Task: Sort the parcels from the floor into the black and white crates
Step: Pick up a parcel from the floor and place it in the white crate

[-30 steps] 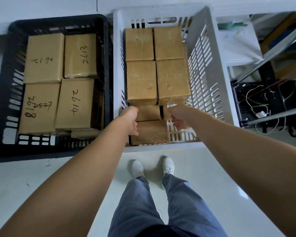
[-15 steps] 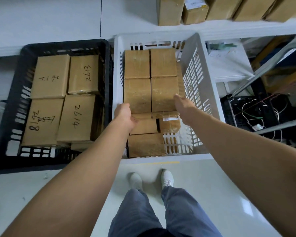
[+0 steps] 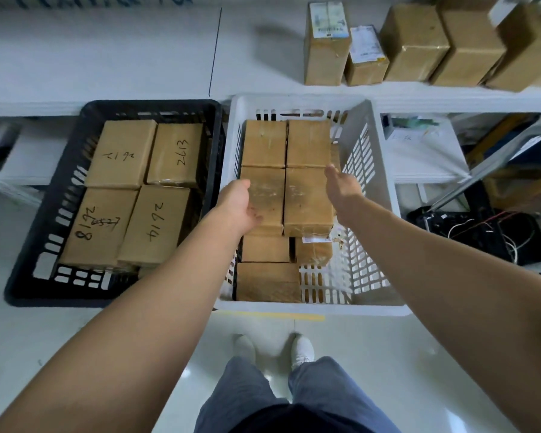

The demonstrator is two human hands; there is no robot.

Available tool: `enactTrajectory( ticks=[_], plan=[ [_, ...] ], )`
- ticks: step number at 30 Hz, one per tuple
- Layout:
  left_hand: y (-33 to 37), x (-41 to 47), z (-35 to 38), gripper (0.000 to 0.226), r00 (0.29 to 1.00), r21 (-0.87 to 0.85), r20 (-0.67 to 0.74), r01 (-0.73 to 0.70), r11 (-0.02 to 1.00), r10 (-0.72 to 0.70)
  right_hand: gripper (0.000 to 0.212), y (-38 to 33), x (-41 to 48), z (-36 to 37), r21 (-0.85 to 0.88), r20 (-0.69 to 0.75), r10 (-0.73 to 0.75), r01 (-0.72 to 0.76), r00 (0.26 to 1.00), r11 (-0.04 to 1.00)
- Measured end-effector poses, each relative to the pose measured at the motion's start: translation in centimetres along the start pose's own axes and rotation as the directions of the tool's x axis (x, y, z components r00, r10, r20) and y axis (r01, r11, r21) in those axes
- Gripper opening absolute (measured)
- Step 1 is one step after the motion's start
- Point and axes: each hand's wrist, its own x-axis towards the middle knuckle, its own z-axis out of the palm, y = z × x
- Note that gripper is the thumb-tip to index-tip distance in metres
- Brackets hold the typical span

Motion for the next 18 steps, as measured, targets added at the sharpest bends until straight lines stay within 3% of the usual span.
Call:
enactTrajectory(
  ticks=[9, 13, 18],
  plan=[
    [4.8, -4.5, 0.7, 0.054, 0.957, -0.072, 0.153, -0.24, 0.968, 0.248, 0.044, -7.2, -2.8, -1.5, 0.136, -0.071, -0.169, 0.177, 0.983, 0.975],
    [6.4, -5.2, -0.9, 0.059, 0.934, -0.109, 0.165, -0.303, 0.947, 0.318, 0.042, -9.8, -4.5, 0.3, 0.164, -0.027, -0.275, 0.276, 0.961, 0.947],
    [8.5, -5.4, -5.6, 0.059, 0.922, -0.157, 0.142, -0.339, 0.928, 0.36, 0.058, -11.3, -6.8, 5.7, 0.152, 0.083, -0.333, 0.319, 0.939, 0.936]
  ],
)
